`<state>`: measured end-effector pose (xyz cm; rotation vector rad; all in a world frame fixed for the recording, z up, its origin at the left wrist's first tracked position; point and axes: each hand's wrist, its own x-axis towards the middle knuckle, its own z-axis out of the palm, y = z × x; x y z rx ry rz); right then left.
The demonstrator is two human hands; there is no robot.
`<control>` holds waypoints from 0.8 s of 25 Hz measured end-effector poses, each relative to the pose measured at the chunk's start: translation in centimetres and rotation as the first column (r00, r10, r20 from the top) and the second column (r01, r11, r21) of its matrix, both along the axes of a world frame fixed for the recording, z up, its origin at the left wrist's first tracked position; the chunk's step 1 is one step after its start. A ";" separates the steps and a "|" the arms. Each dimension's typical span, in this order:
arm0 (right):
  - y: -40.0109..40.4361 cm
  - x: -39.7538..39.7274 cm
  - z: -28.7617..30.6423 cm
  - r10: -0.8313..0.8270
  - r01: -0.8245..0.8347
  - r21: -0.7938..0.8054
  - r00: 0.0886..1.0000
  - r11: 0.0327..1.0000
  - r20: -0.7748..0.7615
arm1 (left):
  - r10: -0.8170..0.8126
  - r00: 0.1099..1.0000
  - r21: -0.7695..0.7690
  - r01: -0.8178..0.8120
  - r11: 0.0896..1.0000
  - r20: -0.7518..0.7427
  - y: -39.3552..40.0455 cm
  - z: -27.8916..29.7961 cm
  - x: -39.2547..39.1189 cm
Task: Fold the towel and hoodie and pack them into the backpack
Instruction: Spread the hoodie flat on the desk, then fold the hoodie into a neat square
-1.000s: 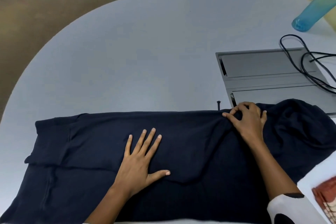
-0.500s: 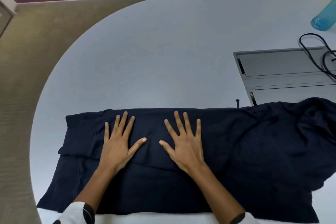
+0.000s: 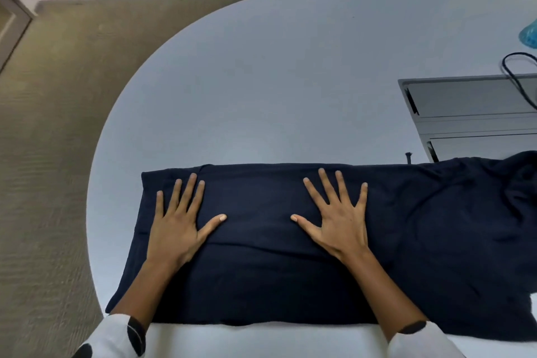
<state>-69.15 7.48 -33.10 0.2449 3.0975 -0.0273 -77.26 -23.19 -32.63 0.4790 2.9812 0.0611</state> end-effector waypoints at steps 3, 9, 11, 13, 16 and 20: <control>-0.2 0.1 -0.1 -0.011 0.011 0.010 1.000 1.000 0.000 | 0.072 0.994 0.110 -0.081 0.991 0.082 -1.9 -0.1 -0.7; -0.5 1.5 0.3 -0.081 0.082 0.009 0.996 0.997 -0.021 | 0.127 0.981 0.141 -0.147 0.979 0.147 -2.8 0.2 -0.9; -0.5 3.4 0.3 -0.245 0.246 -0.002 0.968 0.969 -0.059 | 0.154 0.971 0.127 -0.179 0.976 0.184 -2.8 0.5 -1.0; -0.2 5.4 0.2 -0.351 0.349 -0.034 0.935 0.936 -0.057 | 0.149 0.964 0.095 -0.174 0.980 0.222 -2.5 0.9 -0.9; 1.3 6.6 0.8 -0.272 0.273 -0.093 0.962 0.957 0.032 | 0.157 0.946 -0.062 -0.145 0.988 0.283 -2.2 1.3 -1.3; 3.8 10.6 1.0 -0.192 0.196 -0.132 0.981 0.972 0.039 | 0.189 0.953 -0.179 -0.149 0.972 0.236 -0.5 1.6 -1.8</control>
